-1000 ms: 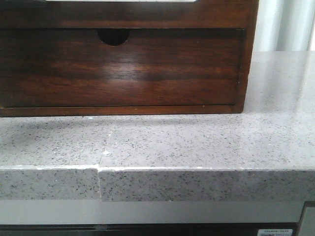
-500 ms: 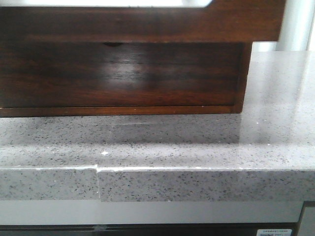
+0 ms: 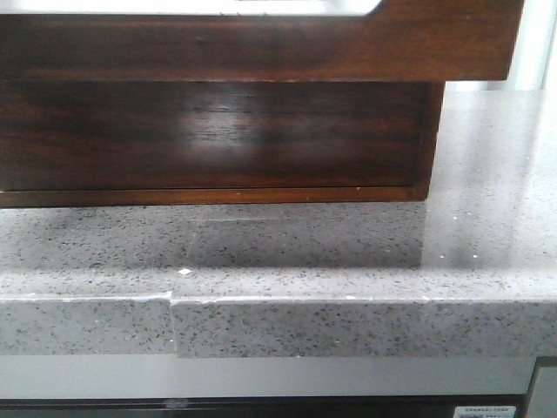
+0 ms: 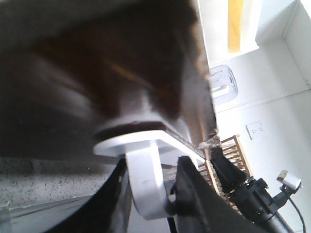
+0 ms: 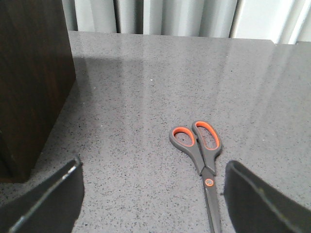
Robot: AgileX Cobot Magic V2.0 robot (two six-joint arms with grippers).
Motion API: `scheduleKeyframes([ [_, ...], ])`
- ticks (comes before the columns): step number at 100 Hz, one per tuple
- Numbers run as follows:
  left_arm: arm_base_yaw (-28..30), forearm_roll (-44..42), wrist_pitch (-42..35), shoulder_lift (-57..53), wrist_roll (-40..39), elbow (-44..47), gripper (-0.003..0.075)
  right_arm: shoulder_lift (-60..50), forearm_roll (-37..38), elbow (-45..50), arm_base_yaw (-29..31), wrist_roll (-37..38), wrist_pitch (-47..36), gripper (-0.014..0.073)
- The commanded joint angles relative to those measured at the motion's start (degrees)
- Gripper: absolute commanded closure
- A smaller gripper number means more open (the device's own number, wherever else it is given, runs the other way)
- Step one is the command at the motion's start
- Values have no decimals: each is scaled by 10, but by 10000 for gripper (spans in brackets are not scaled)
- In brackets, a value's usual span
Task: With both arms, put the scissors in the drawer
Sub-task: 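Pull the drawer open toward the robot with the left gripper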
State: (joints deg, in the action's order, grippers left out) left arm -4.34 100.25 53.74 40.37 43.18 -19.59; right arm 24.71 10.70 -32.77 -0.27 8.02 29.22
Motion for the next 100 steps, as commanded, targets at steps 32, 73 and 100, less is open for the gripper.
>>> scheduleKeyframes([
  [32, -3, 43, 66, -17, 82, -28, 294, 8, 5, -20, 4, -6, -41, 60],
  [73, -3, -46, 77, -17, 22, -28, 294, 8, 5, -20, 4, -6, -41, 60],
  [100, -3, -136, 100, -21, 2, -31, 294, 8, 5, -20, 4, -6, -41, 60],
])
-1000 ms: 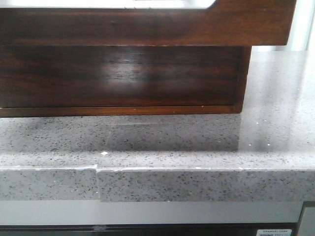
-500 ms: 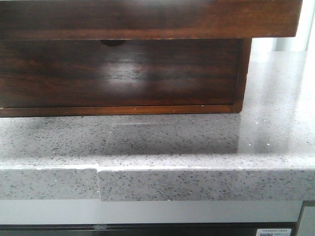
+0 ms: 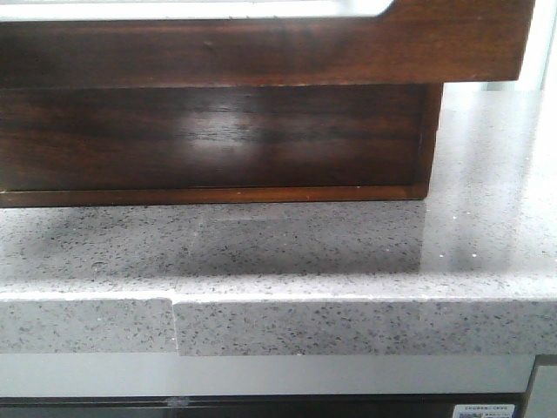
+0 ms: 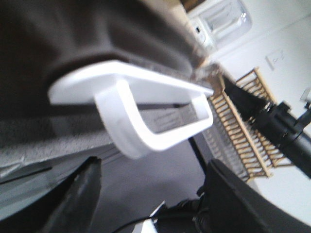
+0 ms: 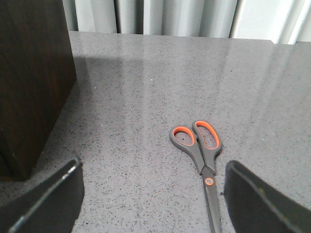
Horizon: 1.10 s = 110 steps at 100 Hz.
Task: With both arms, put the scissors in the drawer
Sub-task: 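Pull the drawer open toward the robot with the left gripper, then lower the right gripper over the orange-handled scissors and grasp them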
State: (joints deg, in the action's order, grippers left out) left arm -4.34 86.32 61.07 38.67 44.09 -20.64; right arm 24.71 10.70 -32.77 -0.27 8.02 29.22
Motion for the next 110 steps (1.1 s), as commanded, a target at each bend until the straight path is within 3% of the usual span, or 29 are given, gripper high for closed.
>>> scheduleKeyframes([
  [1, -3, -4, 27, -4, -7, -22, 294, 8, 5, -20, 4, -6, -41, 60],
  [23, -3, -173, 11, -62, -89, -48, 300, 8, 13, -20, 4, -6, -41, 60],
  [48, -3, -512, -12, -165, -219, -158, 300, 8, 13, -20, 4, -6, -26, 60],
  [62, -3, -673, -32, -189, -264, -188, 300, 19, 20, -33, 4, 3, 34, 60],
  [80, -3, -708, -106, -187, -261, -188, 300, 91, 128, -78, 4, 92, 149, 60],
  [110, -5, -709, -192, -184, -256, -188, 300, 259, 123, -126, 32, 106, 169, 60],
])
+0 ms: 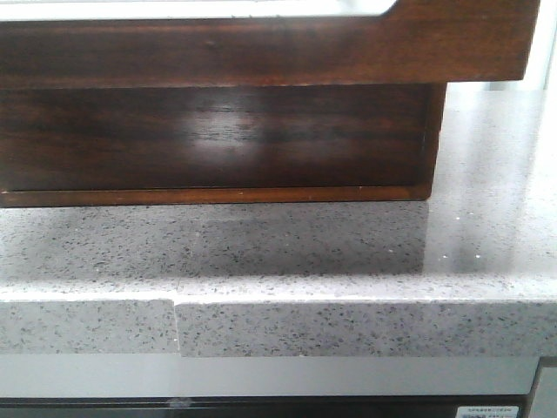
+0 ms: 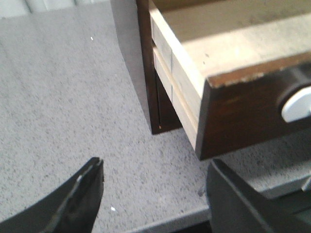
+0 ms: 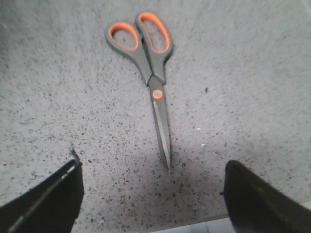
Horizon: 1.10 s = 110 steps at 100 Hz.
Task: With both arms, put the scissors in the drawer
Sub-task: 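Lower the right gripper over the orange-handled scissors and grasp them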
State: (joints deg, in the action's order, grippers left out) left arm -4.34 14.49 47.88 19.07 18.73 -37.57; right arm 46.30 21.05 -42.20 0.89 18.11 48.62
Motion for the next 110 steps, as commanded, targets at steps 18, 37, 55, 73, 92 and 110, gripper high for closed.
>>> scheduleKeyframes([
  [18, -5, 9, -68, 14, -3, -18, 300, 133, -45, -80, 112, -61, -31, 84],
  [37, -5, 9, -68, 14, -3, -18, 300, 235, -173, -147, 176, -211, 9, 148],
  [55, -5, 11, -69, 14, -3, -17, 300, 320, -180, -211, 177, -245, 45, 210],
  [73, -5, 11, -69, 14, -3, -17, 300, 394, -211, -269, 177, -287, 91, 251],
  [92, -5, 11, -69, 14, -3, -17, 300, 446, -217, -311, 177, -294, 100, 251],
  [110, -5, 11, -69, 14, -3, -17, 300, 480, -217, -334, 177, -296, 110, 251],
])
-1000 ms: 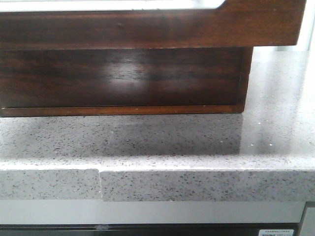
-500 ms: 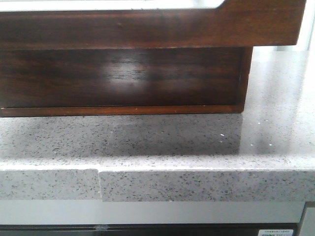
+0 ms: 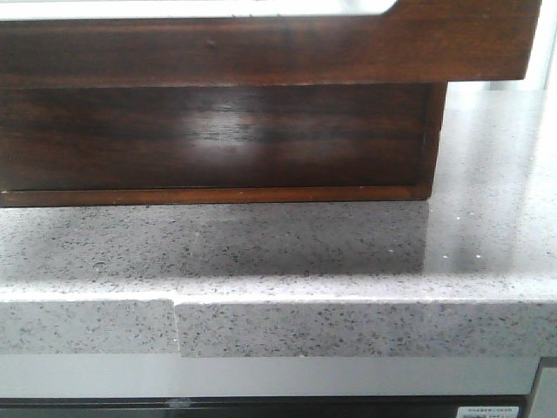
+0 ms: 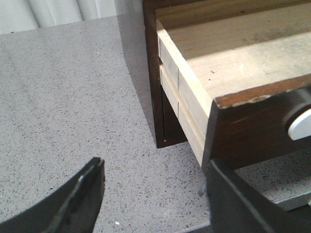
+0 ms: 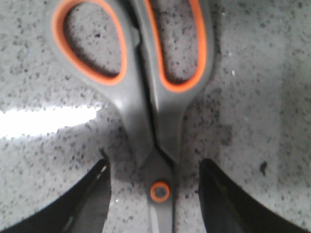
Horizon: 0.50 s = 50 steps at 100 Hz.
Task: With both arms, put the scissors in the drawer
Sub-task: 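Lower the right gripper over the orange-handled scissors and grasp them, then lift the scissors with the right gripper and carry them over the drawer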
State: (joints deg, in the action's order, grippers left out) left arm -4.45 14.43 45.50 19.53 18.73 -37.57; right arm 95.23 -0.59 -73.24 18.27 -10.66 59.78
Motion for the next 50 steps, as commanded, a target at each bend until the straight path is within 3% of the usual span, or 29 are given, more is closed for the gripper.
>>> scheduleKeyframes([
  [1, -4, 12, -45, 9, -3, -17, 300, -9, 0, -25, 4, -9, -1, 251],
  [50, -4, 13, -45, 9, -3, -17, 300, 6, -3, -26, 4, -30, 11, 467],
])
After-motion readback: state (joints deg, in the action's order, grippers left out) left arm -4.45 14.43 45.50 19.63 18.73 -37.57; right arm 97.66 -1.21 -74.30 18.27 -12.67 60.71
